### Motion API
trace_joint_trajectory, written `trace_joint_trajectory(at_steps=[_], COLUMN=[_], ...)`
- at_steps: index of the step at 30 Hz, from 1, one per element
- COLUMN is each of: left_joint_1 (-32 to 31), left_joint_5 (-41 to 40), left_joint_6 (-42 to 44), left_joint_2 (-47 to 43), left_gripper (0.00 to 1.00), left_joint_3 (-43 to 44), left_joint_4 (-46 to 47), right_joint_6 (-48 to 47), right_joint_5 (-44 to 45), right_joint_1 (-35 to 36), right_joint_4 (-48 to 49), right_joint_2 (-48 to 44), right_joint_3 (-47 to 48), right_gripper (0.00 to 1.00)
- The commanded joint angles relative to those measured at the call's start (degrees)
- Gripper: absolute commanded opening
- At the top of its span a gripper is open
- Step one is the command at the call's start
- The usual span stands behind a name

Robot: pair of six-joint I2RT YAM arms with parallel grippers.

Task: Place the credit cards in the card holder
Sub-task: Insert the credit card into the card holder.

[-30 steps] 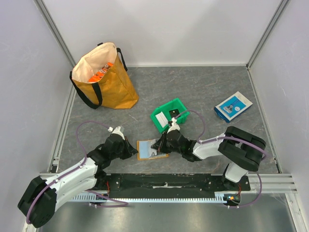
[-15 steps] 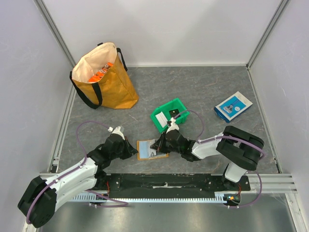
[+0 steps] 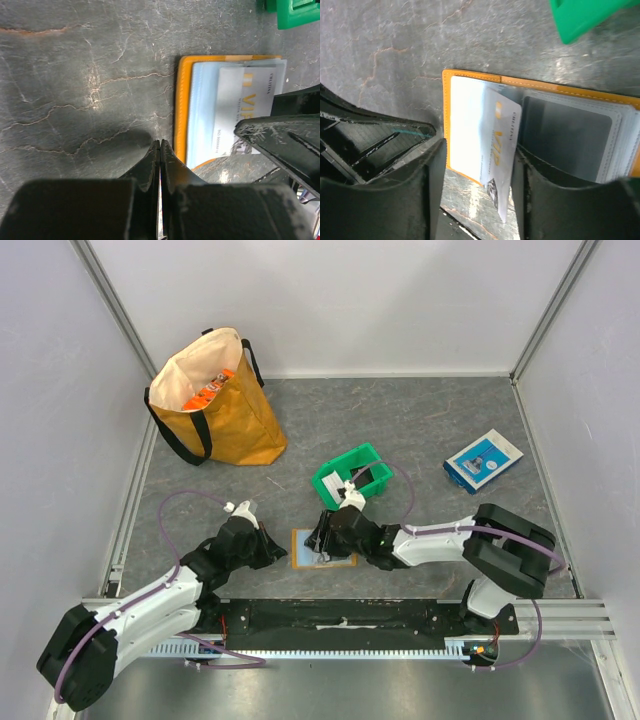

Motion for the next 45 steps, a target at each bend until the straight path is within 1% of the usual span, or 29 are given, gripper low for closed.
trace_joint_trajectory(at_steps=[1,5,9,11,13,14,15,17,21,25,28,30,32,33,36,42,45], left_joint_1=[0.2,0.3,0.2,0.3,0.4,0.3,0.3,0.3,0.2,0.2,0.2,0.3,0.3,0.3,0.3,0.3,0.3], left_joint_5=[0.1,0.2,0.9,1.8,3.4,4.2,5.2,7.4,9.6,11.2,12.4,12.7,12.9,13.0,12.7,11.5,11.0], left_joint_6=[-0.9,-0.6,-0.5,-0.3,-0.5,-0.6,-0.8,-1.4,-2.9,-4.6,-5.7,-6.3,-6.9,-7.0,-7.4,-7.0,-6.2], left_joint_2=[0.4,0.9,1.4,1.6,2.2,2.6,3.1,4.3,7.1,11.6,15.6,17.4,18.8,19.1,19.4,18.6,17.7], left_gripper=[0.02,0.02,0.02,0.02,0.2,0.25,0.28,0.36,0.44,0.46,0.44,0.39,0.29,0.21,0.03,0.02,0.02], left_joint_3=[0.7,1.0,1.1,1.1,1.0,0.9,0.8,0.0,-1.3,-2.4,-3.0,-3.4,-3.5,-3.5,-3.2,-2.4,-1.9], left_joint_4=[2.4,2.5,3.1,4.4,6.8,8.0,9.7,13.2,19.2,24.4,28.0,30.0,31.5,32.1,32.4,30.5,28.6], right_joint_6=[-3.6,-4.2,-4.9,-5.5,-5.1,-4.9,-4.7,-4.5,-4.3,-3.9,-3.4,-3.4,-3.3,-3.3,-3.0,-4.1,-4.8], right_joint_5=[7.0,7.4,9.4,9.7,9.4,9.2,9.0,8.7,8.2,6.7,6.3,6.1,5.9,5.8,5.5,4.8,6.7], right_joint_1=[0.2,0.1,0.6,0.8,0.8,0.8,0.7,0.8,0.7,0.1,-0.1,-0.1,-0.2,-0.2,-0.3,-0.6,-0.8], right_joint_4=[-11.6,-14.2,-19.5,-20.3,-19.5,-19.2,-19.2,-18.7,-18.0,-15.9,-15.1,-14.8,-14.6,-14.5,-14.1,-13.1,-14.2], right_joint_2=[-3.0,-2.3,-1.2,-0.7,-0.5,-0.2,0.2,0.6,0.9,1.2,1.2,1.3,1.2,1.4,1.4,0.2,-2.2], right_joint_3=[2.5,4.1,6.9,7.5,7.0,6.9,6.9,6.6,6.0,4.9,4.3,4.1,4.0,4.0,3.7,3.6,3.8], right_gripper=[0.61,0.64,0.67,0.66,0.66,0.66,0.66,0.66,0.66,0.66,0.65,0.65,0.65,0.65,0.65,0.65,0.68])
